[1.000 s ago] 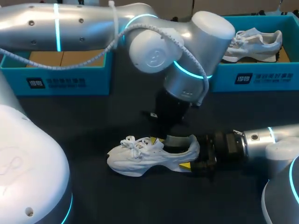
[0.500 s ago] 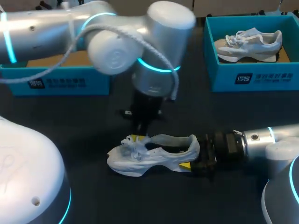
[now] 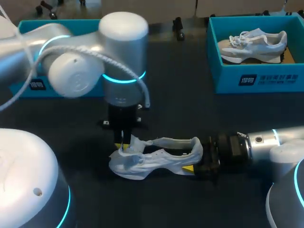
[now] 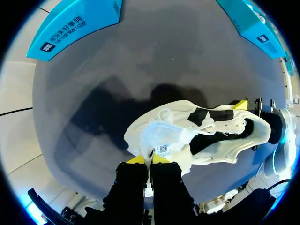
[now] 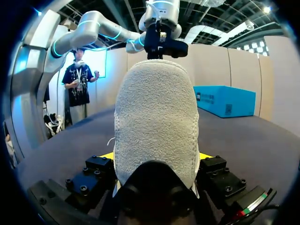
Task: Take the shoe out of the shoebox, open the shoe tongue, remove and reinsert the insole, then place the shoe into the shoebox
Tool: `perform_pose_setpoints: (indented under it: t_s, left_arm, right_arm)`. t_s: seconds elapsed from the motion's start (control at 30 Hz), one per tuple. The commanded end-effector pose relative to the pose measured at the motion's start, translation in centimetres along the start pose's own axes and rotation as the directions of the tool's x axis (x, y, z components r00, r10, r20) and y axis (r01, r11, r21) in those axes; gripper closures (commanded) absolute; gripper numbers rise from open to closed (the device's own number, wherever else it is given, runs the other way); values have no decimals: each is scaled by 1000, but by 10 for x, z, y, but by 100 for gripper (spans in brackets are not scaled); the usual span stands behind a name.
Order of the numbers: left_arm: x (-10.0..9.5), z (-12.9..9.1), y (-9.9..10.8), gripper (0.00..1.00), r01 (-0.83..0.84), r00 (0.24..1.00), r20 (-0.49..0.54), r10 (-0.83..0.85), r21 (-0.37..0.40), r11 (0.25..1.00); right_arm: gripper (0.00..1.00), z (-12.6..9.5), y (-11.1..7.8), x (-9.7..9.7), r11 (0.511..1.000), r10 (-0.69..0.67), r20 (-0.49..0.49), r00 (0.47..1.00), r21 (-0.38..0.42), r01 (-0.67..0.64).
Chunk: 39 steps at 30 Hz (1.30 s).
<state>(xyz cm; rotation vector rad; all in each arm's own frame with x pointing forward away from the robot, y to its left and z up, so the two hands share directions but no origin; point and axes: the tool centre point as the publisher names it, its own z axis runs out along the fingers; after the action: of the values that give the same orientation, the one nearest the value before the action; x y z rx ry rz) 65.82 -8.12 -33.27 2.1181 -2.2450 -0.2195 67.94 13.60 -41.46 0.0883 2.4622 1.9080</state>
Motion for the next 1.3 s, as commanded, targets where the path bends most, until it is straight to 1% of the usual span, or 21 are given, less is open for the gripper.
perform_pose_setpoints:
  t_s: [0.03, 0.17, 0.23, 0.43, 0.53, 0.57, 0.6, 0.67, 0.7, 0.73, 0.77, 0.8, 0.87, 1.03, 1.13, 1.3]
  left_arm:
    - [-13, 9, 6, 100, 2, 968, -252, 4, 24, 1000]
    - [-19, 15, 5, 100, -1, 960, -280, 6, 20, 1000]
    - [-22, 19, 3, 100, 3, 956, -293, -2, 3, 1000]
    - [-27, 31, -4, 100, 28, 957, -287, -36, -34, 999]
    - [-30, 33, -6, 100, 35, 957, -286, -48, -50, 998]
    - [-31, 32, -5, 89, 30, 958, -283, -44, -52, 998]
    - [-32, 30, -4, 75, 20, 960, -280, -32, -47, 999]
    - [-33, 23, -1, 57, 0, 959, -283, -9, -30, 1000]
    - [-33, 18, 1, 43, -10, 957, -289, 4, -17, 1000]
    - [-34, 12, 3, 26, -20, 956, -294, 18, -3, 1000]
    - [-34, 6, 5, 13, -31, 953, -300, 33, 12, 999]
    - [-34, -1, 7, 6, -43, 951, -305, 49, 27, 999]
    - [-34, -16, 10, 0, -75, 947, -309, 92, 67, 995]
    - [-28, -47, 10, 0, -129, 929, -332, 165, 128, 983]
    - [-21, -59, 7, 0, -154, 923, -331, 198, 154, 976]
    - [-7, -73, 4, 0, -197, 918, -309, 248, 187, 962]
  right_arm:
    - [100, 0, 1, 0, 1000, 1, -3, 1000, 6, -1]
    - [100, 0, 1, 0, 1000, 1, -3, 1000, 6, -1]
    - [100, 0, 1, 0, 1000, 1, -3, 1000, 6, -1]
    - [100, 0, 1, 0, 1000, 1, -3, 1000, 6, -1]
    - [100, 0, 1, 0, 1000, 1, -3, 1000, 6, -1]
    - [100, 0, 1, 0, 1000, 1, -3, 1000, 6, -1]
    - [100, 0, 1, 0, 1000, 1, -3, 1000, 6, -1]
    - [100, 0, 1, 0, 1000, 1, -3, 1000, 6, -1]
    - [100, 0, 1, 0, 1000, 1, -3, 1000, 6, -1]
    - [100, 0, 1, 0, 1000, 1, -3, 1000, 6, -1]
    - [100, 0, 1, 0, 1000, 1, -3, 1000, 6, -1]
    - [100, 0, 1, 0, 1000, 1, -3, 1000, 6, -1]
    - [100, 0, 1, 0, 1000, 1, -3, 1000, 6, -1]
    - [100, 0, 1, 0, 1000, 1, -3, 1000, 6, -1]
    - [100, 0, 1, 0, 1000, 1, -3, 1000, 6, -1]
    - [100, 0, 1, 0, 1000, 1, -3, 1000, 6, -1]
